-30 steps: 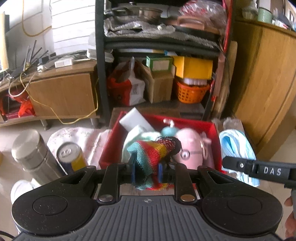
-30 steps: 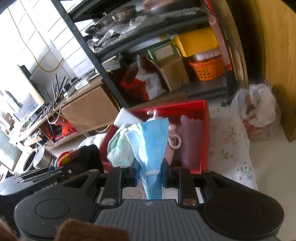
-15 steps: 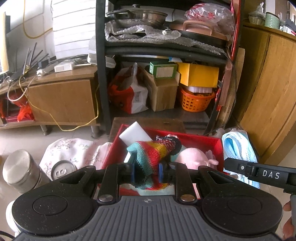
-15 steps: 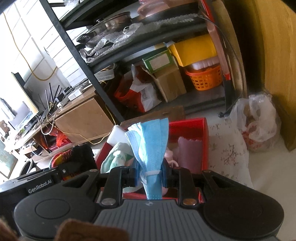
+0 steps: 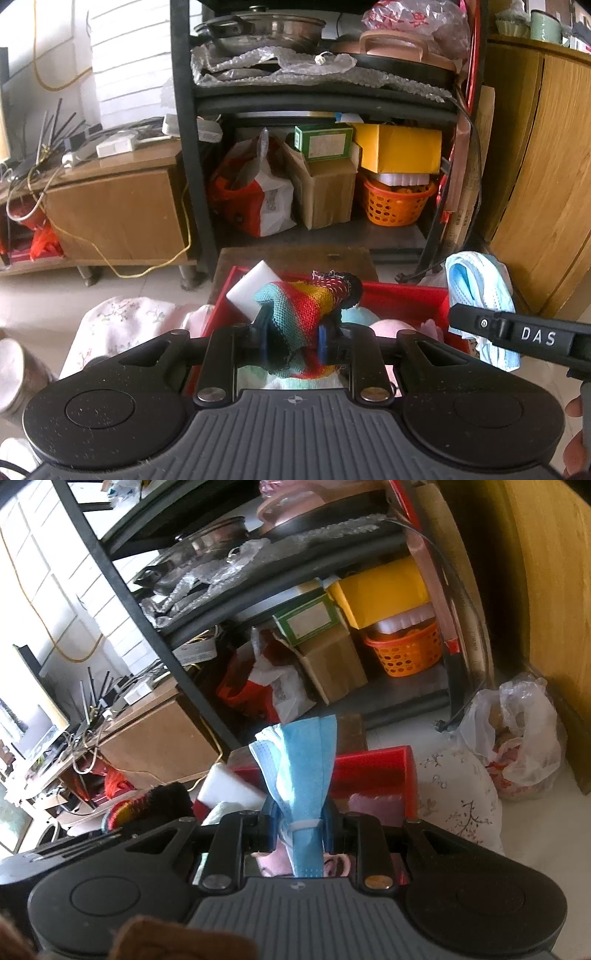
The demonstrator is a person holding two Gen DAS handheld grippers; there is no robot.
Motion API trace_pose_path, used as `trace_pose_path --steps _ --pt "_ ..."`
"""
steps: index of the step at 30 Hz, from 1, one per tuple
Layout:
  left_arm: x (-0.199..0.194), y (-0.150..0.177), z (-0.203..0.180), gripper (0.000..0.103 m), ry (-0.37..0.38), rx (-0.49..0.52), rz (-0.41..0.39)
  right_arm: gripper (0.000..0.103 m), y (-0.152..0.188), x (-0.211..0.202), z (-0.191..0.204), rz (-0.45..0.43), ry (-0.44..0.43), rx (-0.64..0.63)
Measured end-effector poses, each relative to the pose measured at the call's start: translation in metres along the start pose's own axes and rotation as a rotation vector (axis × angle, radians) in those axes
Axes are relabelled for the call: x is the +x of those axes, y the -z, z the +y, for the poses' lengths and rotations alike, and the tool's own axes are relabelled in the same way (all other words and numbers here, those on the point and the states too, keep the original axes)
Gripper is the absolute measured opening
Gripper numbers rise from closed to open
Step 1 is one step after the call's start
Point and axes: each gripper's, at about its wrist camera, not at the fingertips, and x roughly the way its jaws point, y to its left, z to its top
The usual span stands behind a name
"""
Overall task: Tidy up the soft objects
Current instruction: 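Lower the sock and mask into the box and open both grippers, then grasp the pink knit hat with the left gripper while the right gripper reaches the blue mask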
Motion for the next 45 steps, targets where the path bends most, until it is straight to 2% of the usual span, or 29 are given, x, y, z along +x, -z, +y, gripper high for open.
trace_pose_path --steps 13,16,18,19,21,22,23,24,27,32,38,45 --pt "0.022 -0.009 0.003 0.024 0.005 0.001 -0.011 0.0 0.001 0.029 -0.004 -0.004 0.039 -0.024" --pt "0.027 -0.01 0.003 0.027 0.013 -0.006 -0.014 0.0 0.002 0.035 -0.004 0.0 0.048 -0.027" --pt "0.029 -0.011 0.003 0.032 0.018 -0.01 -0.014 0.001 0.003 0.037 -0.005 -0.003 0.059 -0.032" --pt "0.03 -0.011 0.003 0.034 0.022 -0.013 -0.015 0.004 0.003 0.038 -0.005 -0.003 0.061 -0.029" --pt "0.03 -0.012 0.002 0.046 0.023 -0.013 -0.018 0.022 0.003 0.039 -0.006 -0.003 0.065 -0.023" --pt "0.03 -0.013 0.002 0.059 0.019 -0.01 -0.024 0.029 0.003 0.038 -0.006 -0.01 0.068 -0.02" --pt "0.028 -0.012 0.001 0.069 0.015 -0.004 -0.035 0.041 0.002 0.038 -0.006 -0.016 0.072 -0.021" --pt "0.026 -0.013 0.0 0.071 0.008 0.002 -0.048 0.044 0.002 0.037 -0.006 -0.024 0.077 -0.023" --pt "0.022 -0.015 0.0 0.079 0.001 0.006 -0.065 0.045 0.001 0.035 -0.006 -0.031 0.072 -0.018" --pt "0.013 -0.015 0.002 0.079 -0.008 0.016 -0.067 0.046 -0.001 0.031 -0.011 -0.02 0.06 0.024" --pt "-0.015 -0.01 0.004 0.079 -0.028 0.041 -0.08 0.046 -0.002 0.004 -0.003 -0.043 0.022 0.044" --pt "-0.048 0.022 0.024 0.085 -0.055 0.055 -0.031 0.047 0.012 -0.029 0.02 0.007 -0.007 0.012"
